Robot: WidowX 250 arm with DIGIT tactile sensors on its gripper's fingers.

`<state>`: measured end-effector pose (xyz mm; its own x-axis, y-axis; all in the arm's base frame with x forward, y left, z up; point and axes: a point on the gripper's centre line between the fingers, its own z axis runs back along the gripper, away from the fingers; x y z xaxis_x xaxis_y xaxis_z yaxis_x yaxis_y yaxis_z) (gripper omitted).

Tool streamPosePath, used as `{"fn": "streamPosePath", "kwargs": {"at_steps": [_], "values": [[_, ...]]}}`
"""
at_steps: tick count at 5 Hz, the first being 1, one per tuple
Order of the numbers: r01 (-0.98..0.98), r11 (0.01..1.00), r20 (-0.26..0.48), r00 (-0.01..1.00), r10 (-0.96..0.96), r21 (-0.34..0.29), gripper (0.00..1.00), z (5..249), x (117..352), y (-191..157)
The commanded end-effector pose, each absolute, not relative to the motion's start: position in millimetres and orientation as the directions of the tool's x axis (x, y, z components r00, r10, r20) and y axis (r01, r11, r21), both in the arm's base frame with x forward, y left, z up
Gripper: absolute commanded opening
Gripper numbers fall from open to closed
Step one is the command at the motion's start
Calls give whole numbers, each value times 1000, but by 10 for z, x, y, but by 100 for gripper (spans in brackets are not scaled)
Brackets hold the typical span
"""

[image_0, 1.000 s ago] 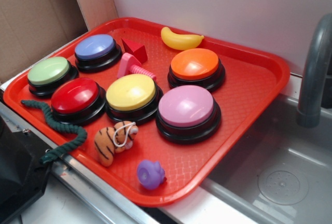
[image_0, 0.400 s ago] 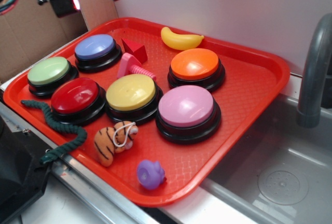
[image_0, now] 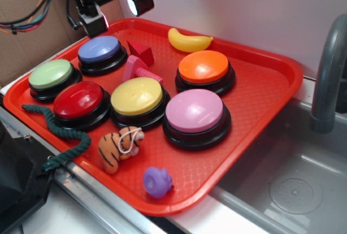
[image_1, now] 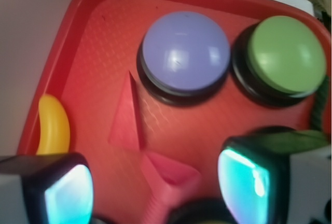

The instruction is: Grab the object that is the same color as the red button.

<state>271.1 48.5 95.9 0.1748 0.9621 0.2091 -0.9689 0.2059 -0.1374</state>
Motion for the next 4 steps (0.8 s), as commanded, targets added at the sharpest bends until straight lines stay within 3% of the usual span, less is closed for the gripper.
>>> {"fn": "streamPosePath", "kwargs": {"at_steps": [1, 3, 4], "values": [[-974, 139, 265, 89, 960, -179, 100, 664, 2898, 799], [-976, 136, 227, 95, 969, -172, 100, 415, 3031, 754], [-972, 142, 171, 110, 979, -189, 100, 352, 3011, 723]]}}
